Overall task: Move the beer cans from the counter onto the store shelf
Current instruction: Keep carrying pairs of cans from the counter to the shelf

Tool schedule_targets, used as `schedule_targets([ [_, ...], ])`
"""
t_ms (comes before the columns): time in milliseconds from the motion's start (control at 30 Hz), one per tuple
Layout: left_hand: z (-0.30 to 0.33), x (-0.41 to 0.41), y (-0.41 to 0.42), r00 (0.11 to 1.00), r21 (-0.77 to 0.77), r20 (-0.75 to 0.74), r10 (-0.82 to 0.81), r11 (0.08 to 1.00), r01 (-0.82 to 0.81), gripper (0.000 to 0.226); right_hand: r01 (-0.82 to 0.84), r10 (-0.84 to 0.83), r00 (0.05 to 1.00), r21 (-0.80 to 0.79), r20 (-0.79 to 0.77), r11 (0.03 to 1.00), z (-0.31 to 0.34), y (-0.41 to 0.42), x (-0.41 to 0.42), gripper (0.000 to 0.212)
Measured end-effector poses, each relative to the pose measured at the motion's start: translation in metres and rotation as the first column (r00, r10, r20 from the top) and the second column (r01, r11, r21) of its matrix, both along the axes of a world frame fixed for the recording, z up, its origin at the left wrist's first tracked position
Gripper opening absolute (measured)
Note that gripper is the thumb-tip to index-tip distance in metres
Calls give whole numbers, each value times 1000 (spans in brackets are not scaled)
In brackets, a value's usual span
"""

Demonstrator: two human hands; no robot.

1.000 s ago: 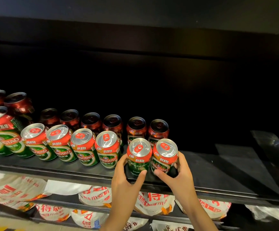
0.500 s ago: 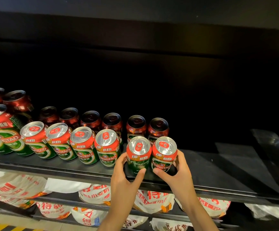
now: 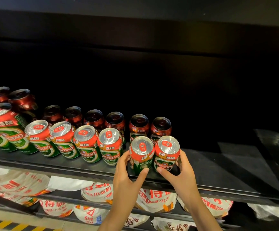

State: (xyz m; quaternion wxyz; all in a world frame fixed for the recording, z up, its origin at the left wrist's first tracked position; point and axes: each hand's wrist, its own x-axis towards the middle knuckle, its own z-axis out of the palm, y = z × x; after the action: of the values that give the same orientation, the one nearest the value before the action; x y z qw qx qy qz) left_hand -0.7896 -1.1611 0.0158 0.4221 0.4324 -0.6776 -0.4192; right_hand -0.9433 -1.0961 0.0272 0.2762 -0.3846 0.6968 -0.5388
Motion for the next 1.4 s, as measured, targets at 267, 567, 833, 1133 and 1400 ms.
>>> schedule_targets([
  [267, -5, -4, 1, 994, -112, 98, 48, 993, -37, 66, -6, 6, 1000, 7, -3, 1000, 4, 2, 1, 65],
  [567, -4, -8, 4, 993, -13, -7, 120, 993, -120, 71, 4, -3, 999, 25, -32, 1000, 4, 1, 2, 64],
  [833, -4, -23, 9, 960, -88, 9, 280, 956, -279, 68, -55, 56, 997, 18, -58, 998, 5, 2, 2, 65],
  [1133, -3, -13, 11, 979, -18, 2, 203, 979, -203, 62, -40, 38, 998, -32, -59, 999, 2, 3, -2, 67],
  [1400, -7, -17, 11, 962, -104, -40, 271, 956, -273, 64, -57, 56, 998, -52, -13, 997, 1, 4, -1, 62],
])
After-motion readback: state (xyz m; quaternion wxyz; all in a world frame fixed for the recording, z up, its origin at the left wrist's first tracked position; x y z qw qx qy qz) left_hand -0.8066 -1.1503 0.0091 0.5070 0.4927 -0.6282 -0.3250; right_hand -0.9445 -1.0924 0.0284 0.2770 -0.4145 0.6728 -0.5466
